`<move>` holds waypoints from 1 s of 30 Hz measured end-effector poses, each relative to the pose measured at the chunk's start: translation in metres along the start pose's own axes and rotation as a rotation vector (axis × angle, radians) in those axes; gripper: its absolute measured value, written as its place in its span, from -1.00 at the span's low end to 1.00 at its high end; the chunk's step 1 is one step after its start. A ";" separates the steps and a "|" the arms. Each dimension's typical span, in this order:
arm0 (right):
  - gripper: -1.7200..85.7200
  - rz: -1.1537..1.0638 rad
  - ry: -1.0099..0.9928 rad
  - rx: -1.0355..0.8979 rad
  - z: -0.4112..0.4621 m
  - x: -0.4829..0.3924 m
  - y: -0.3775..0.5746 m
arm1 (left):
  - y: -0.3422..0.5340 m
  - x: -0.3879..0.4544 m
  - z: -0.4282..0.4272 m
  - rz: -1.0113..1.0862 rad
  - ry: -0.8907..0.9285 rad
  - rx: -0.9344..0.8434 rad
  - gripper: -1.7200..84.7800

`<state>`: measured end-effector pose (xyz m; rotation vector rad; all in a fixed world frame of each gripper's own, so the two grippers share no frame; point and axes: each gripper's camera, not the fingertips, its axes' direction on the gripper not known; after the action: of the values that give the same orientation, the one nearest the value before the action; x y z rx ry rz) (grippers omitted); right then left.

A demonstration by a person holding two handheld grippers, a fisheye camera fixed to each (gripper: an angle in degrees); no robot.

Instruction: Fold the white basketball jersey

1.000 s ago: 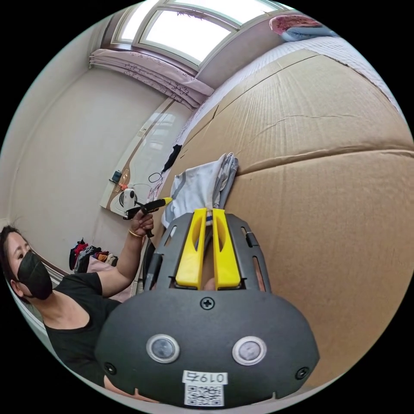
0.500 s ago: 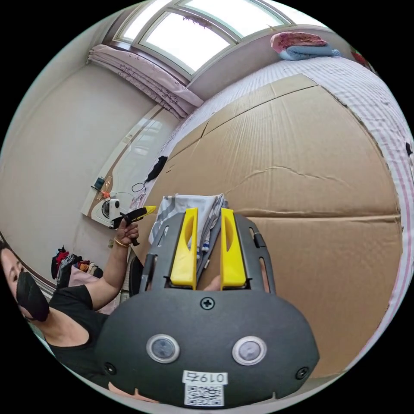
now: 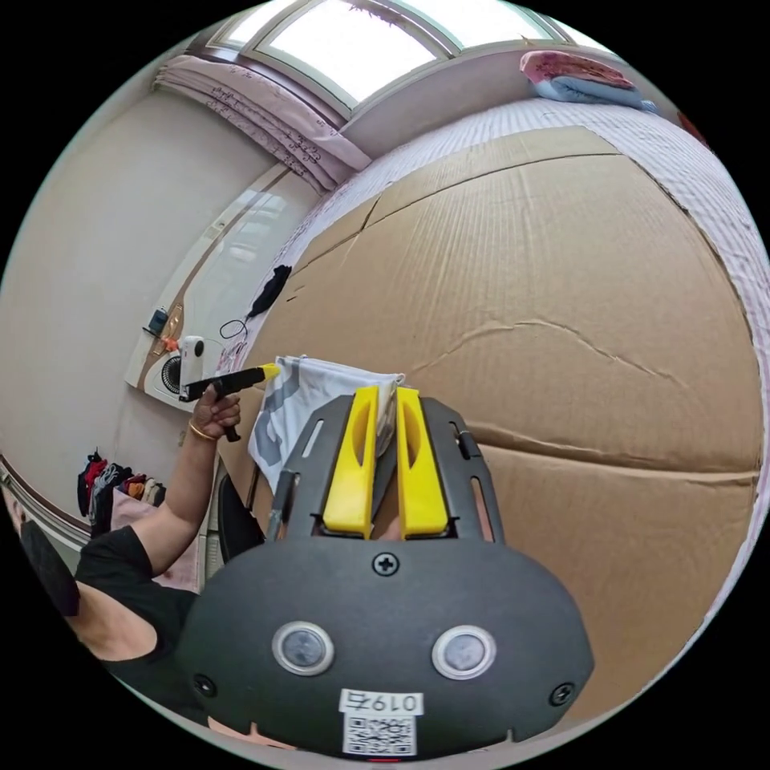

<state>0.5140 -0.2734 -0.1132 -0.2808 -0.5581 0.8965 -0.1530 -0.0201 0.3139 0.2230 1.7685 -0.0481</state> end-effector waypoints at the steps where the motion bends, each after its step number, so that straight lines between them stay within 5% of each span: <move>1: -0.90 0.005 -0.025 0.009 -0.001 0.006 0.000 | -0.001 -0.001 0.000 -0.002 0.002 0.002 -0.85; 15: -0.94 0.101 -0.084 0.053 0.009 0.037 0.001 | -0.004 -0.024 0.004 -0.066 0.082 0.008 -0.93; 24: -0.84 -0.100 0.043 0.187 -0.022 -0.004 0.016 | 0.005 -0.014 -0.017 -0.010 0.043 0.075 -0.93; 30: -0.76 -0.129 -0.044 0.076 0.004 0.000 0.006 | 0.015 -0.020 -0.016 -0.023 0.102 0.093 -0.92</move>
<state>0.5076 -0.2693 -0.1129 -0.1547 -0.5746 0.7987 -0.1623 -0.0051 0.3379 0.2762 1.8721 -0.1375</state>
